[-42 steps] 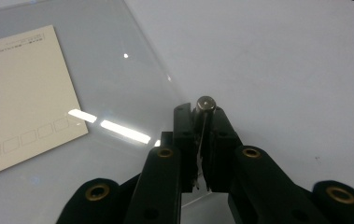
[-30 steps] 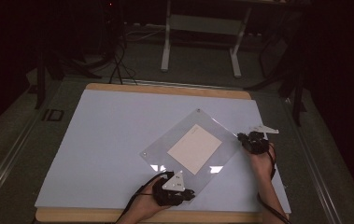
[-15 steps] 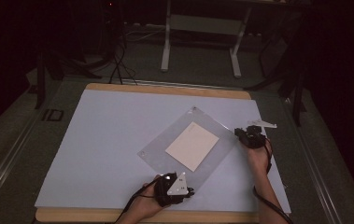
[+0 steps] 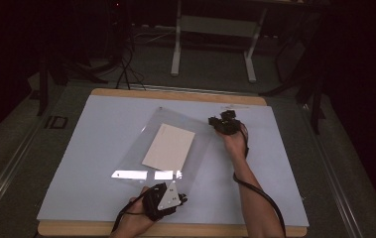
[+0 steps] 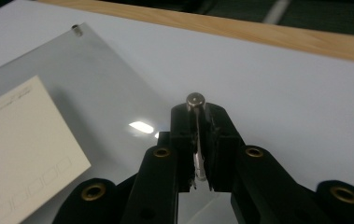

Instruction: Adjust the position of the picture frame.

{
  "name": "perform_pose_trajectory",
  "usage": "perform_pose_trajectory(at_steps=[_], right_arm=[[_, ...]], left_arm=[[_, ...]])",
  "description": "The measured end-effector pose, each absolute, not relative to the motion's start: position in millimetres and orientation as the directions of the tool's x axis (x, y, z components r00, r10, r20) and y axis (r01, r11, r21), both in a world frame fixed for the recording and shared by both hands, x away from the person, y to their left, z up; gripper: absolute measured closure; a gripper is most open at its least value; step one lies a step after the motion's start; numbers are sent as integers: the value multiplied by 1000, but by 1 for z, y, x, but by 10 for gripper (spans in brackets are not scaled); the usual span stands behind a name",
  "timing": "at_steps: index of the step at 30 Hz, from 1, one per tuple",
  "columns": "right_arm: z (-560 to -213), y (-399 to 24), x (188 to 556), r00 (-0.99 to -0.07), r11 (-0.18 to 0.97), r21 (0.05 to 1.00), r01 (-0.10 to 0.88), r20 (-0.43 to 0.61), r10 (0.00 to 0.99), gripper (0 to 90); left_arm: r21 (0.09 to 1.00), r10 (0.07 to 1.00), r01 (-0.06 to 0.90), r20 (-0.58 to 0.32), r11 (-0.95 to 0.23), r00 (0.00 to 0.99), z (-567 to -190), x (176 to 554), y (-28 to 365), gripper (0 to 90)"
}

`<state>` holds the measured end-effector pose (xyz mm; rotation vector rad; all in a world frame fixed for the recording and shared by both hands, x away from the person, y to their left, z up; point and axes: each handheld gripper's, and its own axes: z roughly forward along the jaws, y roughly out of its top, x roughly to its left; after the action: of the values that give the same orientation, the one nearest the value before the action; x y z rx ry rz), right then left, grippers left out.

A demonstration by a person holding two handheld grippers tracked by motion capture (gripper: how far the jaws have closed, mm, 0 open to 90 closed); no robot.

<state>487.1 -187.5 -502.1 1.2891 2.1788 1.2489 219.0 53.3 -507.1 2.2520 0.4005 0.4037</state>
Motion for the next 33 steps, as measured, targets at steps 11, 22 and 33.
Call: perform_pose_trajectory(at_steps=[11,22,33], right_arm=[[-504,-94,517,-600,242,789,565,192,777,831],[-522,-92,509,-620,358,755,550,81,780,629],[-516,-147,451,-681,391,778,492,63,730,603]], left_arm=[[733,441,185,171,-654,881,-521,226,44,855],[786,428,213,72,-581,901,-530,229,54,602],[796,459,296,-25,-529,888,-517,238,89,535]])
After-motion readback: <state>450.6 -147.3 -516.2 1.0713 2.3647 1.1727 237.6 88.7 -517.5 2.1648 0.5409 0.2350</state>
